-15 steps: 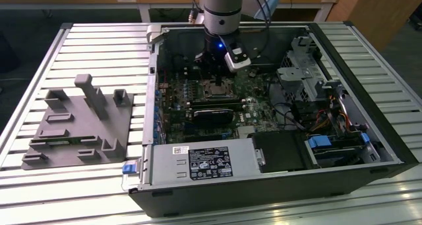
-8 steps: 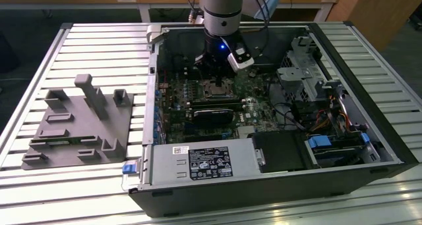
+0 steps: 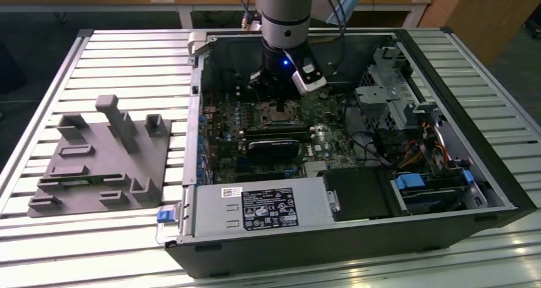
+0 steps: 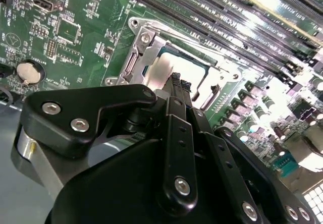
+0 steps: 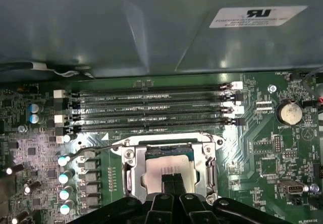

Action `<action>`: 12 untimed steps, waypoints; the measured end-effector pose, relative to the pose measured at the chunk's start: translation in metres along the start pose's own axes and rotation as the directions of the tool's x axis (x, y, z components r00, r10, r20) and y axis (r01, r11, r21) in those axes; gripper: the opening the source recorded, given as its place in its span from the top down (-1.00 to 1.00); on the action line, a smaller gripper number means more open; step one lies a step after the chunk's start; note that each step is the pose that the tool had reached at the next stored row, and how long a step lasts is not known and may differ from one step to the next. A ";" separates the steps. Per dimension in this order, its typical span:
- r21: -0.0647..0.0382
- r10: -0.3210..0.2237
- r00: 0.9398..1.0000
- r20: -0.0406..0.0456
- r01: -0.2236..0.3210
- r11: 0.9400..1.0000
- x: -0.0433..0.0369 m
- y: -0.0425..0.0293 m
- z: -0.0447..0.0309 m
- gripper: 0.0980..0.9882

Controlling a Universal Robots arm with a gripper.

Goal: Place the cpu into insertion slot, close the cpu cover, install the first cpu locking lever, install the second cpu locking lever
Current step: 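Close the cpu cover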

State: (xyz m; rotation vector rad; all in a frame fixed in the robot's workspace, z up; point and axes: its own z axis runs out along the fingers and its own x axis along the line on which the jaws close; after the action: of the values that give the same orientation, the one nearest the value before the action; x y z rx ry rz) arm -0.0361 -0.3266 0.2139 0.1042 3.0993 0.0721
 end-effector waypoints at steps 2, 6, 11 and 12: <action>-0.012 0.000 1.000 -0.001 0.000 1.000 -0.0001 -0.0012 0.0001 0.98; -0.014 0.001 1.000 -0.001 -0.001 1.000 -0.0001 -0.0029 0.0011 0.98; -0.014 0.001 1.000 -0.001 -0.001 1.000 0.0024 -0.0032 0.0023 0.98; -0.014 0.001 1.000 -0.001 -0.001 1.000 0.0036 -0.0033 0.0025 0.98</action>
State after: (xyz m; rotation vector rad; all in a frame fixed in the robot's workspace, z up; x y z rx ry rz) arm -0.0399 -0.3295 0.2111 0.1046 3.0992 0.0939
